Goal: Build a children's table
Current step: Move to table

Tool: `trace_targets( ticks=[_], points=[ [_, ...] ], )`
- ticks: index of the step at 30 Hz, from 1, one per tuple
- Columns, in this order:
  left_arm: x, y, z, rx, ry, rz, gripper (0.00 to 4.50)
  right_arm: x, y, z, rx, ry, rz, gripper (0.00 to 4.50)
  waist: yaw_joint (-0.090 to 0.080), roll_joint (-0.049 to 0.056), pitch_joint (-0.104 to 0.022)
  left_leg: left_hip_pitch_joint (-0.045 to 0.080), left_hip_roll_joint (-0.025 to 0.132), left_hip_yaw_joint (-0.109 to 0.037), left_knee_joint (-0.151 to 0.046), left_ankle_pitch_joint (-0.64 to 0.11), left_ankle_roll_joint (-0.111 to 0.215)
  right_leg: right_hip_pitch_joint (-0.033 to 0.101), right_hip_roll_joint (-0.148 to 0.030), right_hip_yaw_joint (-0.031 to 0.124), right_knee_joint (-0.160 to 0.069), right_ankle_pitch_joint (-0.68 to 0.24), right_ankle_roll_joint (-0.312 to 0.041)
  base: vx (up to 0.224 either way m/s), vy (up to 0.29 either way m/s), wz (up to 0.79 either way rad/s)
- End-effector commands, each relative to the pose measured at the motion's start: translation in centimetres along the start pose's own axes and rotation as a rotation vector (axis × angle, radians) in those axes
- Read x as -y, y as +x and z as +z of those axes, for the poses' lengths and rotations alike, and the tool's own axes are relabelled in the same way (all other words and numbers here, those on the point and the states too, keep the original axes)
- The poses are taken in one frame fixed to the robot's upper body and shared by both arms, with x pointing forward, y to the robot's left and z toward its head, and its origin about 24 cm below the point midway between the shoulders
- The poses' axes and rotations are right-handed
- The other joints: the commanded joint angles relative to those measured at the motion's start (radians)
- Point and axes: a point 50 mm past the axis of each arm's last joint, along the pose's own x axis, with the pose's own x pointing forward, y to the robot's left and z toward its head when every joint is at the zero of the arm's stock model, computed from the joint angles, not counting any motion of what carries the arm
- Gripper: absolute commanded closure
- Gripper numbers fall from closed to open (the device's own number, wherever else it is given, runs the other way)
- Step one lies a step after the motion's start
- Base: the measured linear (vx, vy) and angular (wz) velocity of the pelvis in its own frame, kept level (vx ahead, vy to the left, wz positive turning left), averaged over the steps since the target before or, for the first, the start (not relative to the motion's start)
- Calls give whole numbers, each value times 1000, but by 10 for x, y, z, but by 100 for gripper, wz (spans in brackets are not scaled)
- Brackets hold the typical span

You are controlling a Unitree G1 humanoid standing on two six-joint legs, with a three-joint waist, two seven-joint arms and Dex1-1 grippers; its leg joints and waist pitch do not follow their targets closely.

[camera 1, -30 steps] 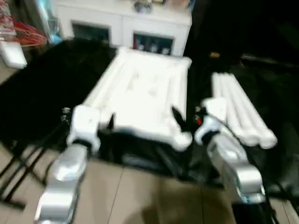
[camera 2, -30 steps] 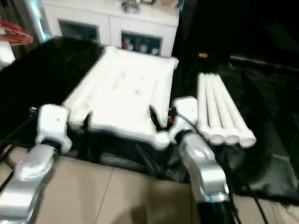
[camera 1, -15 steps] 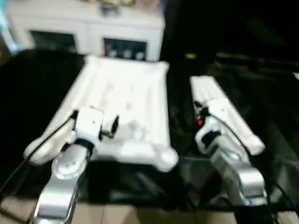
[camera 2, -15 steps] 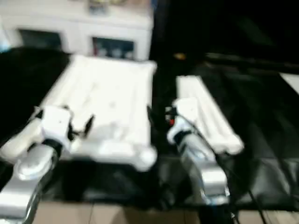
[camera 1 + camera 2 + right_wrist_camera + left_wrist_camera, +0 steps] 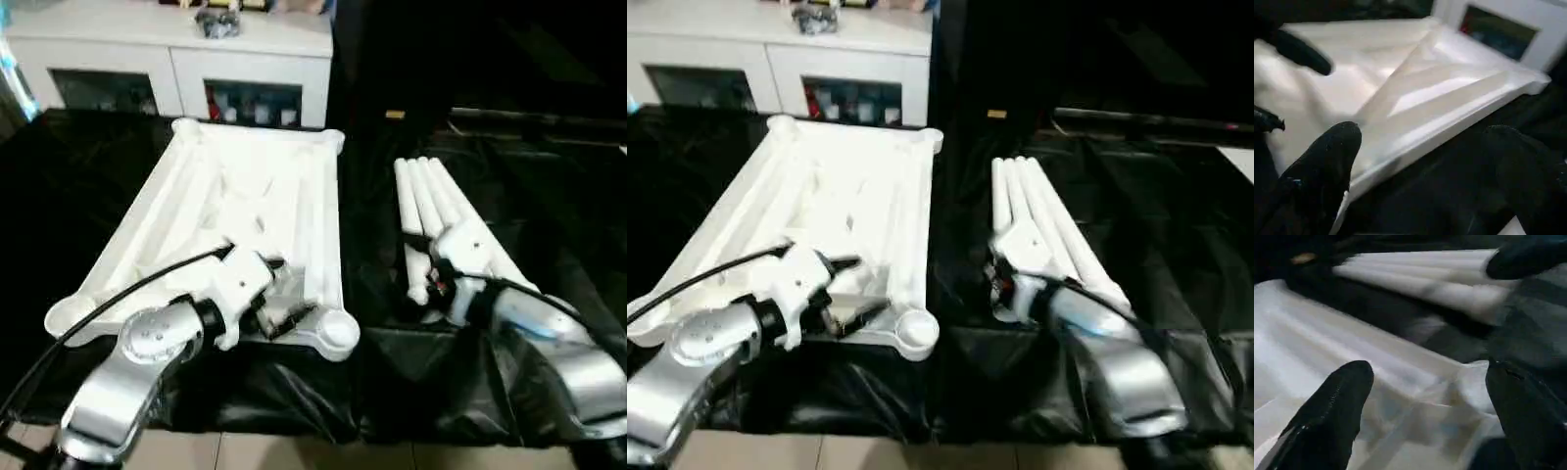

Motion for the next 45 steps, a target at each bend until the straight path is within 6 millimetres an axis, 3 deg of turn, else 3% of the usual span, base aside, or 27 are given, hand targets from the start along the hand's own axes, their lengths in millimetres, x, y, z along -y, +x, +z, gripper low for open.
trace_targets(
  ticks=[1,2,3,6,12,17,21,22,25,28,29,32,33,36,37,39,41,42,44,45],
  points=[
    [3,3,-1,-18,3,-93,64,-4,-3,4,11,-21,74,0,-6,6,-35,-4,63,-21,-104,-227,8,31,-76,47,-97,-333,-184,0,0,0],
    [3,3,-2,-38,8,-115,64,-5,-5,4,0,-24,107,0,-6,7,-36,-5,64,-19,-103,-213,8,30,-75,47,-95,-316,-185,0,0,0],
    [3,3,-3,-59,14,-135,95,-7,-6,3,-10,-26,140,0,-10,6,-40,-14,66,-18,-102,-154,15,36,-75,48,-88,-234,-196,0,0,0],
    [-3,5,-11,-138,60,-146,104,-12,-10,2,-39,-37,222,0,-11,5,-45,-16,62,-13,-94,-95,37,39,-71,47,-82,-143,-215,0,0,0],
    [-11,9,-26,-289,59,-152,149,-12,-11,-1,-63,-37,256,0,-16,9,-51,-17,65,-12,-92,-37,50,42,-74,43,-73,-55,-263,0,0,0],
    [-10,-4,-32,-325,51,-210,193,-2,-8,-7,-102,-50,157,0,-24,8,-46,-17,65,-12,-95,-72,48,40,-75,42,-80,-104,-274,0,0,0],
    [-9,-14,-29,-293,52,-229,232,11,4,-9,-114,-44,12,0,-34,11,-43,-13,64,-11,-99,-121,21,33,-72,42,-84,-186,-263,0,0,0],
    [-15,-18,-22,-250,55,-182,232,15,12,-8,-104,-16,-57,0,-34,7,-45,-13,65,-10,-99,-112,19,32,-72,42,-84,-168,-265,0,0,0],
    [-22,-24,-16,-217,0,-123,232,12,21,-5,-80,17,-70,0,-34,9,-47,-15,64,-8,-96,-62,17,35,-71,42,-72,-87,-283,0,0,0],
    [-22,-30,-17,-229,-16,-127,201,10,28,-5,-78,13,-69,0,-30,12,-49,-13,64,-6,-96,-33,28,34,-69,40,-69,-37,-286,0,0,0],
    [-22,-31,-17,-234,-14,-127,195,10,31,-5,-78,11,-72,0,-28,5,-47,-16,63,-5,-97,-32,32,36,-70,40,-68,-45,-285,0,0,0],
    [-22,-34,-21,-265,-6,-111,183,11,41,-7,-91,3,-91,0,-28,9,-46,-12,63,-4,-98,-47,22,31,-70,40,-71,-75,-281,0,0,0],
    [-20,-36,-25,-287,6,-124,171,14,46,-9,-108,5,-115,0,-25,0,-46,-15,65,-5,-99,-37,19,35,-73,41,-69,-72,-274,0,0,0],
    [-19,-39,-30,-311,21,-131,154,18,51,-10,-126,10,-145,0,-27,0,-47,-14,65,-2,-99,-26,18,32,-72,42,-69,-66,-270,0,0,0],
    [-17,-38,-31,-309,10,-150,154,19,53,-11,-139,2,-154,0,-25,-7,-49,-14,65,-1,-98,-4,19,34,-71,41,-67,-38,-270,0,0,0],
    [-14,-35,-34,-319,19,-177,166,24,57,-14,-163,-6,-187,0,-24,0,-49,-12,63,1,-96,17,21,30,-70,41,-62,-3,-278,0,0,0],
    [-13,-33,-37,-338,32,-194,185,27,59,-16,-181,-9,-215,0,-24,-2,-49,-13,62,2,-95,25,23,31,-70,41,-62,8,-279,0,0,0],
    [-14,-33,-39,-348,40,-198,191,29,60,-17,-189,-18,-227,0,-22,3,-50,-14,61,3,-94,32,20,33,-71,42,-59,25,-281,0,0,0],
    [-16,-32,-41,-361,52,-194,198,31,63,-19,-205,-30,-244,0,-22,-1,-56,-17,60,3,-91,60,21,38,-69,42,-55,77,-282,0,0,0],
    [-19,-31,-43,-374,68,-186,207,31,67,-22,-219,-34,-248,0,-23,7,-55,-18,57,3,-89,75,23,35,-67,41,-54,106,-287,0,0,0]
  ],
)
